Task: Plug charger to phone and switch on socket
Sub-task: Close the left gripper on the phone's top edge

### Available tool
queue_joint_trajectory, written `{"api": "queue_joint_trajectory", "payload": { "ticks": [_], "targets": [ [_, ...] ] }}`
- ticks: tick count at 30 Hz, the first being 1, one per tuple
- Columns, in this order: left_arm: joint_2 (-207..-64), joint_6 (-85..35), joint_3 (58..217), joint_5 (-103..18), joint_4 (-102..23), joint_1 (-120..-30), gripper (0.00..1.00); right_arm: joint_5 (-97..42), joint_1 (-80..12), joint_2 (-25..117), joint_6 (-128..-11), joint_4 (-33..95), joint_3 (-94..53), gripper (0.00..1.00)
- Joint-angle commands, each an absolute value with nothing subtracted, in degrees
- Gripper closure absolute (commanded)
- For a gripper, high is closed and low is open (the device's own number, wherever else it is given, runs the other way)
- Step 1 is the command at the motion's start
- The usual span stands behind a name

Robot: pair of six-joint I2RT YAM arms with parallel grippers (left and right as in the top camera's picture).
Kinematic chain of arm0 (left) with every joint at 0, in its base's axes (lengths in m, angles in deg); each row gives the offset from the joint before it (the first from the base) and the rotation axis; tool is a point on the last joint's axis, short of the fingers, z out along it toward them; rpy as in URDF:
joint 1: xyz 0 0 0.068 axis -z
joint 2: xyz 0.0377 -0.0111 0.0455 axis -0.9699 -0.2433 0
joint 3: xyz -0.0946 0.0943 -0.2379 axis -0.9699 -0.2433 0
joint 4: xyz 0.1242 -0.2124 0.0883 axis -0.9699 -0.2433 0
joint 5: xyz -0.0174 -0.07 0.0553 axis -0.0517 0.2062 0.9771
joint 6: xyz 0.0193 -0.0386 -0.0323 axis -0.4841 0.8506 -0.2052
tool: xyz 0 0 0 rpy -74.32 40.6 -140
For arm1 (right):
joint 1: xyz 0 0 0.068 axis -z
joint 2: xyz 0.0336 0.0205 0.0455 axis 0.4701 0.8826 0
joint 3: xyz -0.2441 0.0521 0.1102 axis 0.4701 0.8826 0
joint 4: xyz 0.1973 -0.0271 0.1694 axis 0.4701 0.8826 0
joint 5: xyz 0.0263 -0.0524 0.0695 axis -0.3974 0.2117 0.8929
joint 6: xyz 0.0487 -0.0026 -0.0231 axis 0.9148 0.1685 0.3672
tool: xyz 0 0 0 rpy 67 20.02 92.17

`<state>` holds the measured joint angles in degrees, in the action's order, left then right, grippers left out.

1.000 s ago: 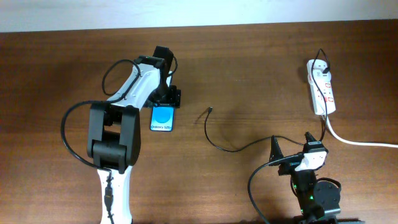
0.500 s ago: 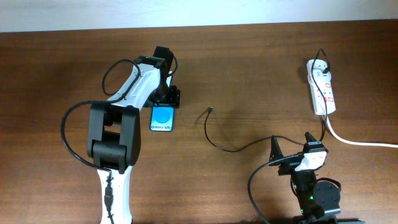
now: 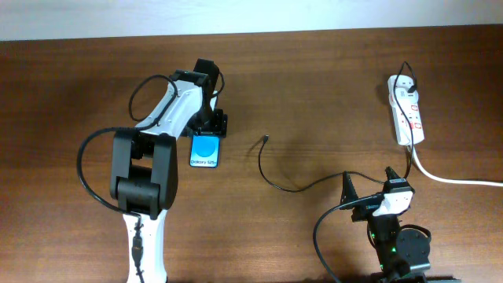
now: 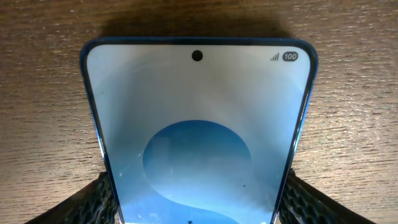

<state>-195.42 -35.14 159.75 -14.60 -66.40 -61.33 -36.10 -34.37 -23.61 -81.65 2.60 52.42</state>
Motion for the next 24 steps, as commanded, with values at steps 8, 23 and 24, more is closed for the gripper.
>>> {"api": "queue_joint_trajectory", "payload": {
  "ticks": [8, 23, 24],
  "targets": [
    [-195.77, -35.25, 157.78, -15.32, -67.3, -61.3, 0.5, -35.99, -34.35, -23.94, -81.45, 2.9, 52.79, 0.02],
    [-194.92, -35.27, 164.1, -15.45, -71.56, -61.35, 0.63, -35.99, -34.35, -23.94, -81.45, 2.88, 52.79, 0.02],
    [-194.75, -35.27, 165.17, -15.41, -72.15, -61.35, 0.63, -35.99, -34.35, -23.94, -81.45, 2.88, 52.79, 0.02]
  ]
}}
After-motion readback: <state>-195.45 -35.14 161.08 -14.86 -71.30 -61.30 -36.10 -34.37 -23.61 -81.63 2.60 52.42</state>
